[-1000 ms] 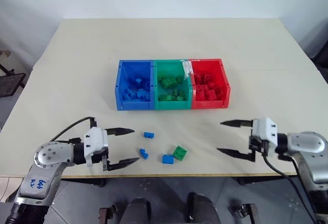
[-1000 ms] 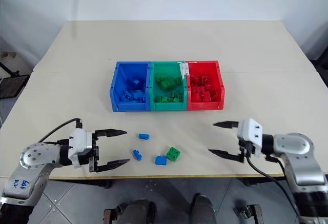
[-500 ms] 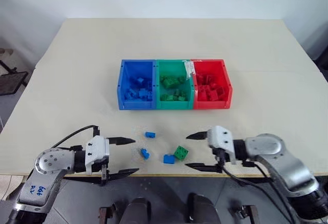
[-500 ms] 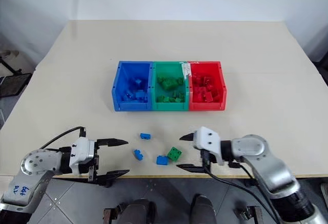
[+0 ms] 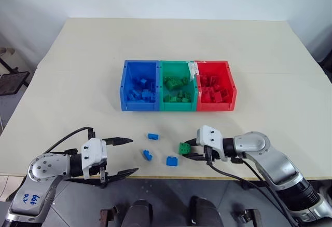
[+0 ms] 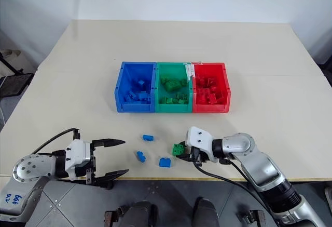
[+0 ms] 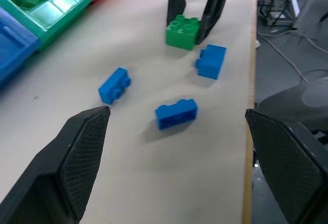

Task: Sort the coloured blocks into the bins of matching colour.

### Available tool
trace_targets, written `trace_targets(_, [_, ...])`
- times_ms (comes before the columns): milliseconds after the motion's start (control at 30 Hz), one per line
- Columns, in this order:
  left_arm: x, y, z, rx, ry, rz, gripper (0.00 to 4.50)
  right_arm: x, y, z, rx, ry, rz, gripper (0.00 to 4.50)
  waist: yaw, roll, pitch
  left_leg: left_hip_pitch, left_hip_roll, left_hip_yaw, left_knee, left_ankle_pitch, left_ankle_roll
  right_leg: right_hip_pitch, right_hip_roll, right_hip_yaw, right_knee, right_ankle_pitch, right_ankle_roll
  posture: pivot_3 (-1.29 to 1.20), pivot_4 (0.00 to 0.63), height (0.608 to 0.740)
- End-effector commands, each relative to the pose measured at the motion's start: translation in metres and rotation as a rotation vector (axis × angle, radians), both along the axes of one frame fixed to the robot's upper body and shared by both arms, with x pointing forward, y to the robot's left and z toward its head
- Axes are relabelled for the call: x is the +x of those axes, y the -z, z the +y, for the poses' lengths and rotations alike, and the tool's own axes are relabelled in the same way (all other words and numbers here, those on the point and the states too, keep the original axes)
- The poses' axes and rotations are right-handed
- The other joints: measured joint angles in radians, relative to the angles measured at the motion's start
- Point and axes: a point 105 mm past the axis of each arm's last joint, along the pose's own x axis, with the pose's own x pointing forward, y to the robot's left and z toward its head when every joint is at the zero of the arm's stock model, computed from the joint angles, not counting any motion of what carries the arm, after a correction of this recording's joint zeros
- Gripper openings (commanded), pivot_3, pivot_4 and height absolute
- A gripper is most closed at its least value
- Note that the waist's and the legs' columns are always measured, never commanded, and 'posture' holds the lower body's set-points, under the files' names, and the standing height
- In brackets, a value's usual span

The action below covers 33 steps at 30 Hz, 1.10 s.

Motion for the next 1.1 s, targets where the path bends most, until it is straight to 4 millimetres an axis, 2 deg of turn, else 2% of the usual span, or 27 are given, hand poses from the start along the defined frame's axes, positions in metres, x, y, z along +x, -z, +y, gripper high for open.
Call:
trace_targets(33, [0.004, -0.013, -0.004, -0.053, -0.021, -0.053, 4.50, 0.006, -0.036, 0.000, 0.108, -0.039, -0.077, 1.46, 0.000, 0.000, 0.000, 0.000, 0.000, 0.000, 0.000, 0.000, 0.000, 0.000, 0.000, 0.000, 0.000, 0.000, 0.000, 0.00, 0.150, 0.740])
trace_targets(100, [0.010, -0.021, -0.004, -0.115, -0.068, -0.064, 4.50, 0.015, -0.062, 0.003, 0.203, -0.025, -0.102, 1.46, -0.001, 0.000, 0.000, 0.000, 0.000, 0.001, 0.000, 0.000, 0.000, 0.000, 0.000, 0.001, 0.000, 0.000, 0.000, 0.00, 0.150, 0.740])
trace_targets(200, [0.020, -0.032, -0.001, -0.205, -0.164, -0.085, 4.50, 0.047, -0.100, 0.006, 0.322, 0.079, -0.179, 1.46, -0.010, 0.000, 0.000, 0.001, 0.002, 0.001, 0.000, 0.000, 0.000, 0.000, 0.002, 0.001, 0.001, 0.000, -0.001, 0.00, 0.150, 0.740])
trace_targets(233, [0.022, -0.033, 0.000, -0.217, -0.183, -0.087, 4.50, 0.055, -0.106, 0.007, 0.341, 0.103, -0.191, 1.46, -0.016, 0.000, 0.000, 0.001, 0.002, 0.001, 0.000, 0.000, 0.000, 0.000, 0.002, 0.001, 0.001, 0.000, -0.001, 0.00, 0.150, 0.740])
trace_targets(333, [0.026, -0.034, 0.017, -0.216, -0.288, -0.116, 4.50, 0.105, -0.141, 0.015, 0.406, 0.251, -0.255, 1.46, -0.031, 0.000, 0.000, 0.002, 0.002, 0.001, 0.000, -0.001, -0.002, -0.001, 0.002, 0.001, 0.003, 0.000, -0.002, 0.00, 0.150, 0.740])
trace_targets(433, [0.026, -0.034, 0.027, -0.206, -0.339, -0.122, 4.50, 0.123, -0.144, 0.024, 0.400, 0.271, -0.237, 1.46, -0.040, 0.000, 0.000, 0.001, 0.002, 0.003, -0.001, -0.001, -0.002, -0.005, 0.003, 0.003, 0.004, 0.000, -0.002, 0.00, 0.150, 0.740])
trace_targets(600, [0.023, -0.035, 0.036, -0.200, -0.363, -0.093, 4.50, 0.141, -0.136, 0.026, 0.372, 0.299, -0.237, 3.10, -0.047, 0.000, 0.000, 0.000, 0.002, 0.003, -0.001, -0.003, -0.001, -0.006, 0.002, 0.002, 0.004, 0.000, -0.001, 0.00, 0.150, 0.740])
trace_targets(667, [0.022, -0.035, 0.038, -0.187, -0.366, -0.099, 4.50, 0.142, -0.136, 0.026, 0.370, 0.292, -0.239, 3.75, -0.051, 0.001, 0.000, -0.001, 0.002, 0.004, -0.001, -0.003, -0.001, -0.007, 0.002, 0.002, 0.004, 0.000, -0.001, 0.00, 0.150, 0.740])
trace_targets(733, [0.020, -0.034, 0.041, -0.162, -0.361, -0.099, 4.50, 0.133, -0.136, 0.021, 0.369, 0.251, -0.257, 4.45, -0.054, 0.001, 0.000, -0.001, 0.003, 0.006, -0.001, -0.003, -0.001, -0.009, 0.003, 0.003, 0.005, 0.000, -0.001, 0.00, 0.150, 0.740])
trace_targets(833, [0.019, -0.033, 0.044, -0.135, -0.340, -0.094, 4.50, 0.108, -0.131, 0.010, 0.384, 0.129, -0.278, 4.45, -0.050, 0.001, 0.000, -0.002, 0.003, 0.008, -0.001, -0.003, -0.002, -0.012, 0.003, 0.003, 0.007, 0.000, -0.001, 0.00, 0.150, 0.740])
trace_targets(933, [0.016, -0.027, 0.042, -0.060, -0.256, -0.081, 4.50, 0.080, -0.114, -0.015, 0.333, 0.050, -0.301, 4.45, -0.041, 0.000, 0.000, -0.003, 0.003, 0.009, 0.000, -0.003, -0.001, -0.012, 0.002, 0.004, 0.006, 0.000, -0.001, 0.00, 0.150, 0.740])
trace_targets(1033, [0.011, -0.019, 0.034, -0.019, -0.147, -0.007, 4.50, 0.049, -0.104, -0.039, 0.313, -0.002, -0.232, 4.45, -0.034, 0.001, 0.001, -0.004, 0.003, 0.011, 0.000, -0.003, -0.001, -0.012, 0.002, 0.004, 0.005, 0.000, -0.001, 0.00, 0.150, 0.740])
trace_targets(1100, [0.009, -0.015, 0.029, 0.008, -0.091, 0.010, 4.50, 0.036, -0.100, -0.051, 0.285, -0.006, -0.212, 4.45, -0.028, 0.002, 0.001, -0.004, 0.003, 0.012, 0.000, -0.003, -0.001, -0.013, 0.002, 0.005, 0.005, 0.000, -0.001, 0.00, 0.150, 0.740])
